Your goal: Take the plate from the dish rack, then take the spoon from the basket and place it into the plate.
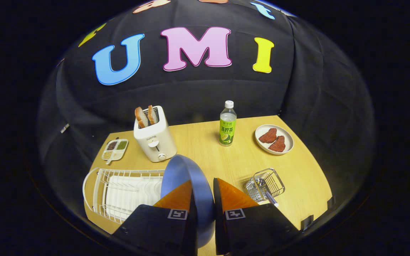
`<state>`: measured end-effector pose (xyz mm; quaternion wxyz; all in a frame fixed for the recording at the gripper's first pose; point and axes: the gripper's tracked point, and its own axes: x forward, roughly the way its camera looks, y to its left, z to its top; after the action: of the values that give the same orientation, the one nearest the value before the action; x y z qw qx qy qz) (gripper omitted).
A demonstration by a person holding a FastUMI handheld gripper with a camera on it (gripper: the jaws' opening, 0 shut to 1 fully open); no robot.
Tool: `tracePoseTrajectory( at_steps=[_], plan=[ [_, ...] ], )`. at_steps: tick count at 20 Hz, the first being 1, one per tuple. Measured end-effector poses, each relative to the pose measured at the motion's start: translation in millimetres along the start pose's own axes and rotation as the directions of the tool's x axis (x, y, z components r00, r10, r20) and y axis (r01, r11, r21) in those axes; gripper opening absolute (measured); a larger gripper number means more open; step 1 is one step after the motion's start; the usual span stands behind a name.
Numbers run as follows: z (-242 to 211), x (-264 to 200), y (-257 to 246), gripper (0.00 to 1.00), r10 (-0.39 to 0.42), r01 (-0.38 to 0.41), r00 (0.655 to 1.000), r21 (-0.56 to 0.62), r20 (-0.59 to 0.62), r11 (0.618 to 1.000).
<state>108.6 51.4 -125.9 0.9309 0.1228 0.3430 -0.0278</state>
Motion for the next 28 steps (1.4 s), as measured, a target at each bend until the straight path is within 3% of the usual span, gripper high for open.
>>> tracePoseTrajectory(
  at_steps=[4, 11, 16, 21, 28],
  plan=[
    [-18, -31, -32, 0.23, 0.114, -0.111, 0.993, 0.100, -0.025, 0.989],
    [-66, -69, -123, 0.23, 0.201, -0.193, 0.978, 0.115, -0.061, 0.975],
    [-105, -52, -163, 0.23, 0.264, -0.238, 0.955, 0.180, -0.136, 0.954],
    [-139, -15, -170, 0.23, 0.366, -0.336, 0.912, 0.174, -0.184, 0.926],
    [-177, 32, -166, 0.25, 0.420, -0.364, 0.864, 0.230, -0.277, 0.902]
  ],
)
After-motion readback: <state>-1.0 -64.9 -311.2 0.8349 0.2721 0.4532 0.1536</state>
